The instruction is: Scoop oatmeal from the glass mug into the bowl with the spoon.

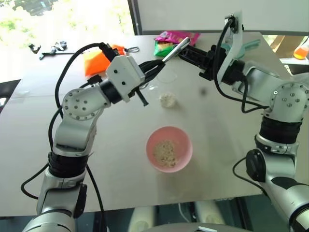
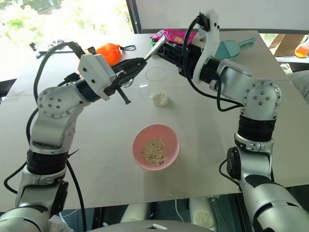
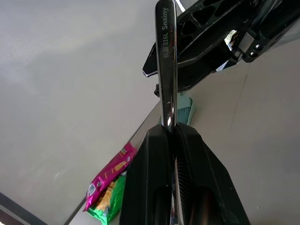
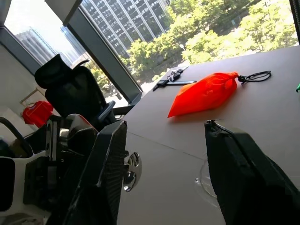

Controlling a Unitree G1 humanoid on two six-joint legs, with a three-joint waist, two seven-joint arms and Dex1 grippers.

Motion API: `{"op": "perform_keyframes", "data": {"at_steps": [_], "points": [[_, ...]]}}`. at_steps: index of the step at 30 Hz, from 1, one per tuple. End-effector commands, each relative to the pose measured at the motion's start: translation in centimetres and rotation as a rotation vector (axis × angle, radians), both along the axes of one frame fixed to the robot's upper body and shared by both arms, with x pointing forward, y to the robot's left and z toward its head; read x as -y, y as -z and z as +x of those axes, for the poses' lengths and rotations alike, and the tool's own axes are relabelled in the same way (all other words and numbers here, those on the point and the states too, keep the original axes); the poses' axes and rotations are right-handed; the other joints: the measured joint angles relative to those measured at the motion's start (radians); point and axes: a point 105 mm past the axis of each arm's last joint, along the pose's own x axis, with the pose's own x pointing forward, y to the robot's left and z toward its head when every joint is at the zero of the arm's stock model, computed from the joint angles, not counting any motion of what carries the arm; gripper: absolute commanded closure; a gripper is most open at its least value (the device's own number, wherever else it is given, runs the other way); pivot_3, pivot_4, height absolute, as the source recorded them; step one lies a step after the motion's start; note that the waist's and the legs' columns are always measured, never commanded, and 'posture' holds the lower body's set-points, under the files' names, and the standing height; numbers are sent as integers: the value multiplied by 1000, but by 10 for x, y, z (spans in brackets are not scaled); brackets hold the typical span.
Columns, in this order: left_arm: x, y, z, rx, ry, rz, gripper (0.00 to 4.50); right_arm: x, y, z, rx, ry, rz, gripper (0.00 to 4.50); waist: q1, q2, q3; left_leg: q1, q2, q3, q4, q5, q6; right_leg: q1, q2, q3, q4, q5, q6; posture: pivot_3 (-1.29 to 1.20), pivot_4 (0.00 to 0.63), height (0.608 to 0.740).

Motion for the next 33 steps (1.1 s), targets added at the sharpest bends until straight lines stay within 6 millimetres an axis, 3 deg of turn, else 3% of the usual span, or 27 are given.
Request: {"op": "perform_keyframes", "data": {"at_steps": [1, 3, 5, 9, 13, 22, 25, 32, 33], "points": [[-4, -21, -2, 65, -23, -55, 4500, 3, -8, -13, 75, -37, -39, 2301, 1, 0, 0, 0, 0, 0, 0, 0, 0, 0, 0, 0, 0, 0, 0, 0, 150, 740], [-5, -24, -1, 82, -36, -63, 4500, 8, -3, -10, 71, -18, -54, 2301, 3, 0, 0, 0, 0, 0, 0, 0, 0, 0, 0, 0, 0, 0, 0, 0, 150, 740], [-7, -23, 0, 83, -47, -61, 4500, 12, -2, -9, 69, -9, -49, 1771, 2, 0, 0, 0, 0, 0, 0, 0, 0, 0, 0, 0, 0, 0, 0, 0, 150, 740], [-8, -22, 3, 86, -60, -59, 4500, 11, -4, -15, 68, -47, -25, 81, 0, 0, 0, 0, 0, 0, 0, 0, 0, 0, 0, 0, 0, 0, 0, 0, 150, 740], [-6, -16, 3, 98, -57, -20, 4500, 4, -12, -23, 76, -99, 19, 30, 0, 0, 0, 0, 0, 0, 0, 0, 0, 0, 0, 0, 0, 0, 0, 0, 150, 740], [4, -13, -2, 139, -27, 18, 4500, -7, -16, -17, 33, -83, 59, 30, 0, 0, 0, 0, 0, 0, 0, 0, 0, 0, 0, 0, 1, 0, 0, 0, 150, 740], [6, -12, -3, 148, -20, 28, 4500, -8, -17, -13, 24, -72, 65, 949, 0, 0, 0, 0, 0, 0, 1, 0, 0, 0, 0, 0, 1, 0, 0, 0, 150, 740], [10, -9, -5, 153, -7, 47, 4500, -12, -18, -14, 26, -81, 63, 4295, -1, 0, 0, 0, 0, 0, 1, 0, 0, 0, 0, 0, 1, 0, 0, 0, 150, 740], [10, -8, -5, 152, -7, 48, 4500, -12, -18, -14, 25, -82, 62, 4472, -1, 0, 0, 0, 0, 0, 1, 0, 0, 0, 0, 0, 1, 0, 0, 0, 150, 740]]}}
